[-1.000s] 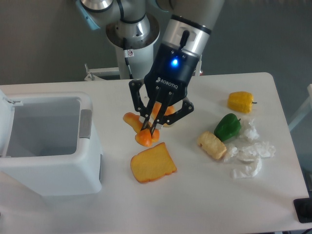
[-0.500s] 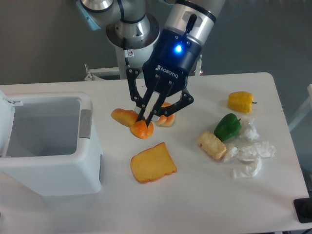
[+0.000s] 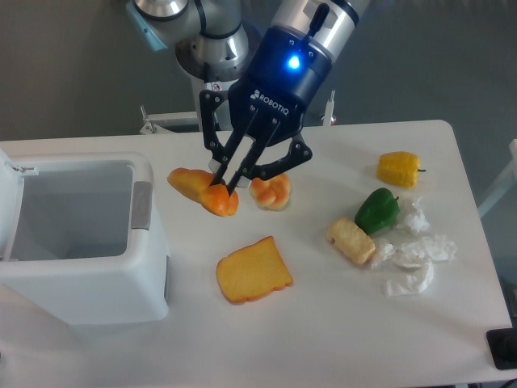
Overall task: Place the long bread in the trash can
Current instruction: 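Lift the long bread roll up off the table, then carry the held bread roll over the white trash bin opening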
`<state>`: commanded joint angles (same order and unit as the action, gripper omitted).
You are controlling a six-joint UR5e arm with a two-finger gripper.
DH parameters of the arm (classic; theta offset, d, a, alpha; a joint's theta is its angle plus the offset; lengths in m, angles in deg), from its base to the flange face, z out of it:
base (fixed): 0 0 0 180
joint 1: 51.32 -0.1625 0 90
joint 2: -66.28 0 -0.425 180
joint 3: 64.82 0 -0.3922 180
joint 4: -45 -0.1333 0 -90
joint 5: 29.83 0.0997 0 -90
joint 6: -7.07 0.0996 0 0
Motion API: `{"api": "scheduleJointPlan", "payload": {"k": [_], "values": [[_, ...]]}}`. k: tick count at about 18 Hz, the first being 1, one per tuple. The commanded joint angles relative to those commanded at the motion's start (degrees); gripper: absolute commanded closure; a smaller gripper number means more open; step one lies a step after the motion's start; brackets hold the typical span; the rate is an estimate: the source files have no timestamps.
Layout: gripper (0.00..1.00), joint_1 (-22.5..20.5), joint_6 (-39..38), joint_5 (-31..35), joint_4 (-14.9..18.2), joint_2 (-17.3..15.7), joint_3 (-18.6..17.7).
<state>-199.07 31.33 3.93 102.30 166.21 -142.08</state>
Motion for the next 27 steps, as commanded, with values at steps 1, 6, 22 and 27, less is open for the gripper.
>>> {"api": "scheduleJointPlan", "payload": {"k": [1, 6, 22, 27], "values": [[0.91, -0.17, 0.0, -0.36, 0.0, 0.0, 0.09], [0.91, -0.18, -0.97, -1.06, 0.0, -0.09, 0.88], [0.91, 4.56, -0.8, -3.26, -0.44, -0.88, 1.85], [0.91, 5.62, -0.01, -3.26, -0.62, -0.53, 1.85]]}}
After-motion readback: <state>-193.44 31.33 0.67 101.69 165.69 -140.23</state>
